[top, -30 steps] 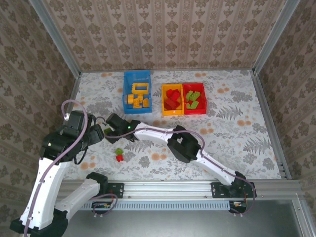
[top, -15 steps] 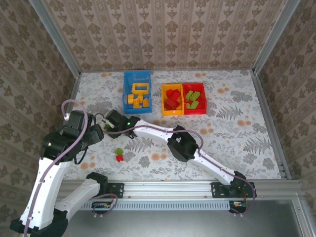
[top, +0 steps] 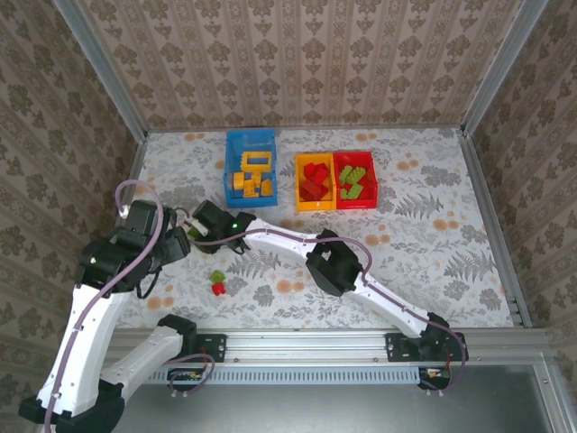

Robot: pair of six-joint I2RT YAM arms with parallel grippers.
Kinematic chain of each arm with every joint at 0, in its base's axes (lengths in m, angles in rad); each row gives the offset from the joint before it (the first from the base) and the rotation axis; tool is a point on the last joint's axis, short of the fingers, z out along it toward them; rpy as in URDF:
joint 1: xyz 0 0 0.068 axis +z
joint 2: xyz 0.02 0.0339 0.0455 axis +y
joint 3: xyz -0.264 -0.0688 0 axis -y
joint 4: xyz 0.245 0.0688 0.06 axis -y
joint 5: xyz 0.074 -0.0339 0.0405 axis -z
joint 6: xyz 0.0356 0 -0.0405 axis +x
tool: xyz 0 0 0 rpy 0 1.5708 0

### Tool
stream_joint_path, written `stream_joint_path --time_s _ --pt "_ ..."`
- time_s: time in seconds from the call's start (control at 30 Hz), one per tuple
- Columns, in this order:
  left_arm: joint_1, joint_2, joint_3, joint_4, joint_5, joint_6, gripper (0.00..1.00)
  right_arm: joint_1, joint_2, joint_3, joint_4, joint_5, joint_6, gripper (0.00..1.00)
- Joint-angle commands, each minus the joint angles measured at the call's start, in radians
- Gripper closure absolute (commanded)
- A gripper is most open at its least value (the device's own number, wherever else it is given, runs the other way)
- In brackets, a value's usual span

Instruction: Sort the legos into containers by color

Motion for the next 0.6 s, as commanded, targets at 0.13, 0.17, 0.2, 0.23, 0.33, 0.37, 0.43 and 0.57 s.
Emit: stream_joint_path --time_s 0.13,0.17,0.2,0.23,0.33,0.37,0.43,0.57 --pt "0.007 0.007 -0.069 0.075 0.104 0.044 0.32 -0.017 -0.334 -0.415 0.131 -0.024 0.019 0.81" --pt "0.006 0.01 -0.079 0.098 0.133 0.046 0.32 -0.024 -0.384 -0.476 0.147 -0.025 0.022 0.81" --pt "0.006 0.015 -0.095 0.128 0.165 0.054 0.32 -0.03 -0.432 -0.54 0.157 -0.022 0.028 0.81" --pt "0.006 0.021 -0.108 0.156 0.197 0.056 0.32 -0.038 -0.476 -0.595 0.163 -0.021 0.034 0.82" --pt "-0.006 0.051 -0.152 0.266 0.292 0.058 0.32 -0.078 -0.637 -0.781 0.187 -0.019 0.077 0.82" --pt "-0.02 0.066 -0.165 0.309 0.316 0.055 0.32 -0.1 -0.7 -0.847 0.196 -0.019 0.098 0.82" --pt "-0.046 0.108 -0.18 0.393 0.347 0.055 0.32 -0.153 -0.817 -0.958 0.195 -0.019 0.137 0.82" --pt "-0.216 0.256 -0.15 0.54 0.343 0.067 0.32 -0.302 -1.033 -1.131 0.133 -0.01 0.208 0.82"
